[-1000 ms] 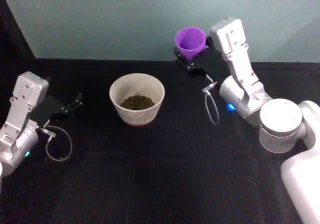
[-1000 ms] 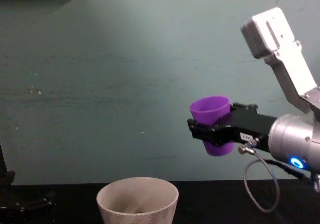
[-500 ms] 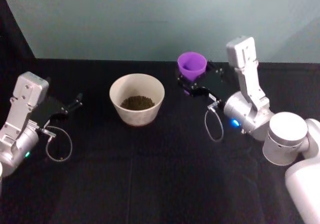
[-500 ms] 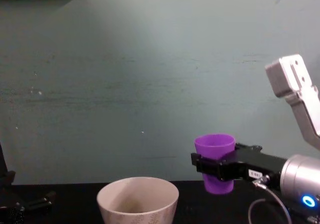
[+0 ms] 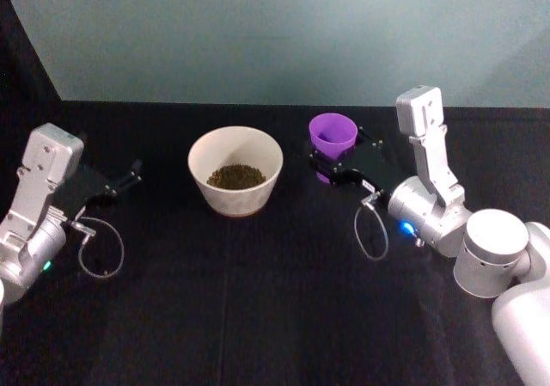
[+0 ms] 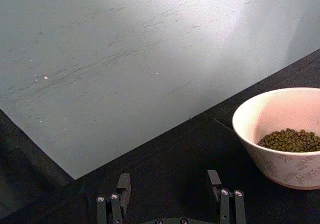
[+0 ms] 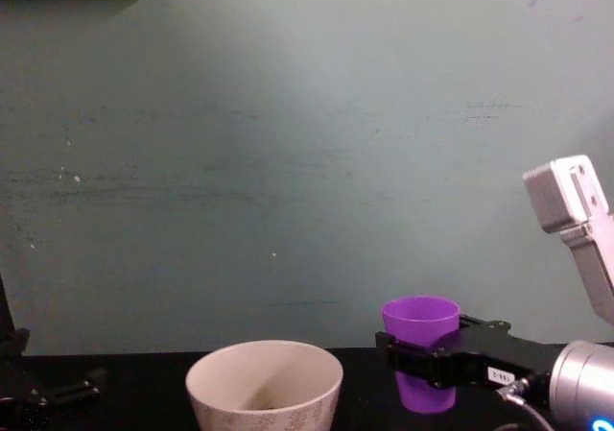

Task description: Pick up the cup and pour the mung beans from the cup into the bowl.

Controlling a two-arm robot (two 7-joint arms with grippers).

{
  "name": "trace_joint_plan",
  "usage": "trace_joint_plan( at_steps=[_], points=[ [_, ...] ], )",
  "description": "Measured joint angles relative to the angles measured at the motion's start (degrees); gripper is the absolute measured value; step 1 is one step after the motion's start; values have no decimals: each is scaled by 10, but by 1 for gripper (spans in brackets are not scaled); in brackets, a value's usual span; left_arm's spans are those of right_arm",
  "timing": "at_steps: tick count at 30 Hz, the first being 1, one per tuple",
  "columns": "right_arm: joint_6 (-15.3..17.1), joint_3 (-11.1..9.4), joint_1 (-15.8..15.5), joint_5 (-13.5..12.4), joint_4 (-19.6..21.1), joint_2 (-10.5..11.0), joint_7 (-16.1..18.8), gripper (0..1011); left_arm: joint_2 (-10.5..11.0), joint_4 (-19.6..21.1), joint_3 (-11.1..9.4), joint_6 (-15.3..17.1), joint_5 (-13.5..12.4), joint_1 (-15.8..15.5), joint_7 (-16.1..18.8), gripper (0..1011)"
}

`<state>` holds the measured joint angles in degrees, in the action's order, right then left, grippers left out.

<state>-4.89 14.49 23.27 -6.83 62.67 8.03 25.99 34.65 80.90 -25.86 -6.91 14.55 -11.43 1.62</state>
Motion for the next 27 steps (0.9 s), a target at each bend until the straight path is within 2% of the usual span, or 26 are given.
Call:
trace_joint_plan(
  at_steps=[21, 26, 27],
  points=[
    [-35, 21, 12, -32, -58, 11, 2, 739, 0, 0, 0, 0, 0, 0, 0, 1000],
    [-38, 26, 14, -38, -62, 11, 2, 863, 0, 0, 0, 0, 0, 0, 0, 1000],
    [-39, 27, 14, -39, -63, 11, 2, 863, 0, 0, 0, 0, 0, 0, 0, 1000]
  ],
)
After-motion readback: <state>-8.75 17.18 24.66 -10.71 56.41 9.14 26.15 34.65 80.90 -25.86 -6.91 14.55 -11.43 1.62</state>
